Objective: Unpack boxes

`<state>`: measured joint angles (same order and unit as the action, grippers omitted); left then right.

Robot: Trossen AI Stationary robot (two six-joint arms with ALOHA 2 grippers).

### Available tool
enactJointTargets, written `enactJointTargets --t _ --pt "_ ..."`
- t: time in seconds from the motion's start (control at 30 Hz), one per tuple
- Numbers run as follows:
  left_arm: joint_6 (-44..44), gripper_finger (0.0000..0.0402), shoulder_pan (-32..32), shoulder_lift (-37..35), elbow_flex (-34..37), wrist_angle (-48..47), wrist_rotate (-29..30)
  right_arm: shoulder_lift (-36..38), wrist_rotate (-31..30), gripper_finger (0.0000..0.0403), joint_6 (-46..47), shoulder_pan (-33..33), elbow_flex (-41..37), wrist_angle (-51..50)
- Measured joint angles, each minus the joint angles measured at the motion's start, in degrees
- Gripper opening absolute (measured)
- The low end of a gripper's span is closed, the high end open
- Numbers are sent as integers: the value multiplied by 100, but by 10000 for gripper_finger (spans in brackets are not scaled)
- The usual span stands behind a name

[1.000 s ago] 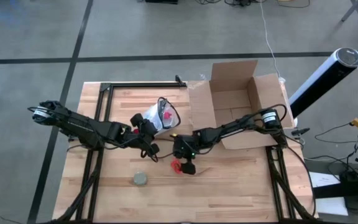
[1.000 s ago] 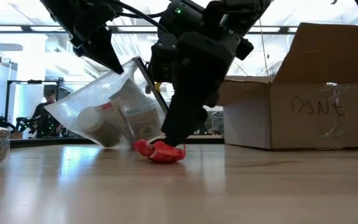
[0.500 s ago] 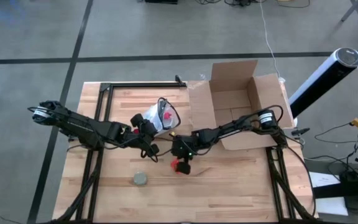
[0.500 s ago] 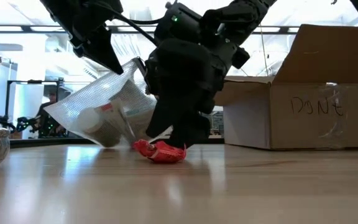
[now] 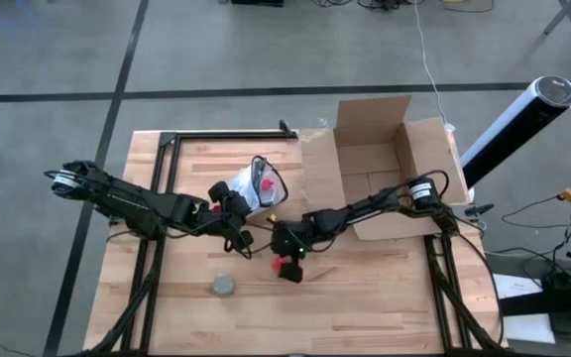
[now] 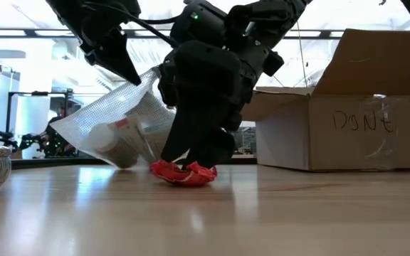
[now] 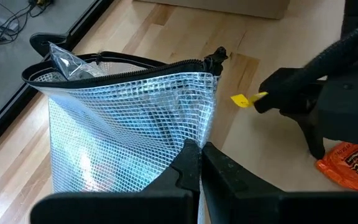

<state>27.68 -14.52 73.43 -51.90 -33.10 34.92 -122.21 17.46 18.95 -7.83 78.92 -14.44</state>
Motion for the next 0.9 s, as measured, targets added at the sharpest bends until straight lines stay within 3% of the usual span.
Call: enactJointTargets --t 0.4,0.9 --pt "-150 0 -2 -2 0 4 -36 21 -556 271 -603 -68 -11 -289" --pt "-158 0 1 -7 0 36 -35 394 -714 99 -667 -49 -63 -800"
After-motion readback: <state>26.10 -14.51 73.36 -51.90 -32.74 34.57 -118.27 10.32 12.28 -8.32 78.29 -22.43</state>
